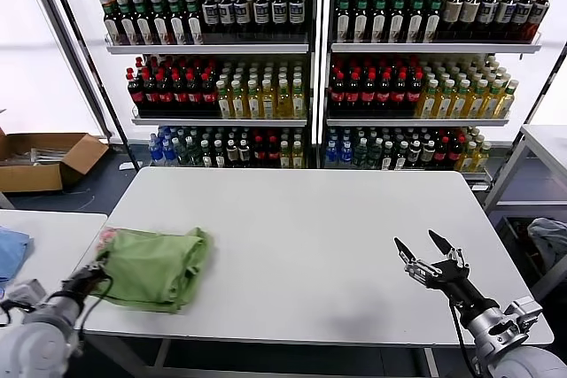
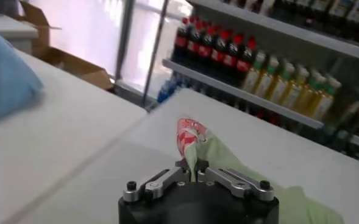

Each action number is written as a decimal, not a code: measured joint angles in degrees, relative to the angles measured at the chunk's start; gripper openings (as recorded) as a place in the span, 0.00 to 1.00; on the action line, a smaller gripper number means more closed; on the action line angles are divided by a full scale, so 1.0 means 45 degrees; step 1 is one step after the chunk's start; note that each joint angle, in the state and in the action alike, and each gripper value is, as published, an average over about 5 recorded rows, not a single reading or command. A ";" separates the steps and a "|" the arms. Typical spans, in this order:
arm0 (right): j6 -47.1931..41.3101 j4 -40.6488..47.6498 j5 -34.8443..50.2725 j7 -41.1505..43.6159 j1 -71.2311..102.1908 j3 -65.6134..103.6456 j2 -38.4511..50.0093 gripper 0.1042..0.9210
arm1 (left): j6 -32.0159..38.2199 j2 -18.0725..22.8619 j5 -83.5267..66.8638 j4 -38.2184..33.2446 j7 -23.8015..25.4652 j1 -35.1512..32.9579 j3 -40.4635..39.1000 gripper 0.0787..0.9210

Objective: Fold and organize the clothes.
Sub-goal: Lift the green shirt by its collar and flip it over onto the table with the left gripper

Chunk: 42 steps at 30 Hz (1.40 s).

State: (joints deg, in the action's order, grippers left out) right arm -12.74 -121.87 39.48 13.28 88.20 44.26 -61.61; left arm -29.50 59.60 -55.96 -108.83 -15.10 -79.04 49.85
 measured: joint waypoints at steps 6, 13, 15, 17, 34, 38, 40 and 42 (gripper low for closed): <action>0.0030 -0.0013 -0.0003 0.0032 -0.0026 -0.0002 -0.0174 0.88 | -0.0183 -0.1367 -0.0796 0.0217 -0.0234 0.0259 0.1074 0.04; 0.0026 -0.0070 0.0043 0.0006 -0.0118 0.0161 -0.0195 0.88 | -0.0442 -0.1742 -0.0911 -0.0670 -0.0697 0.0326 0.1344 0.04; 0.0019 -0.0113 0.0066 -0.0007 -0.0108 0.0230 -0.0192 0.88 | -0.0510 -0.1612 -0.0826 -0.1110 -0.0892 0.0389 0.1170 0.04; 0.0012 -0.0153 0.0071 -0.0015 -0.0075 0.0302 -0.0214 0.88 | -0.0542 -0.1383 -0.0678 -0.1611 -0.1138 0.0488 0.0838 0.04; -0.0306 -0.0954 -0.0037 -0.0245 0.0696 0.1205 -0.0696 0.88 | -0.0319 0.3630 0.3966 -0.3281 -0.3449 0.1580 -0.7847 0.04; -0.0461 -0.1261 -0.0096 -0.0357 0.0821 0.1257 -0.0766 0.88 | -0.0239 0.4736 0.4709 -0.2414 -0.3697 0.2372 -0.9425 0.04; -0.0539 -0.1395 -0.0143 -0.0410 0.0842 0.1239 -0.0776 0.88 | -0.0225 0.5107 0.4937 -0.2032 -0.3746 0.2795 -0.9965 0.05; -0.0625 -0.1497 -0.0215 -0.0468 0.0843 0.1171 -0.0759 0.88 | -0.0215 0.5372 0.5069 -0.1744 -0.3752 0.3194 -1.0387 0.09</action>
State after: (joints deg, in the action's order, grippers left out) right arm -15.55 -128.60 38.51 11.17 92.00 49.53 -65.03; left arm -30.47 83.78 -33.15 -116.67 -31.99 -64.67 3.11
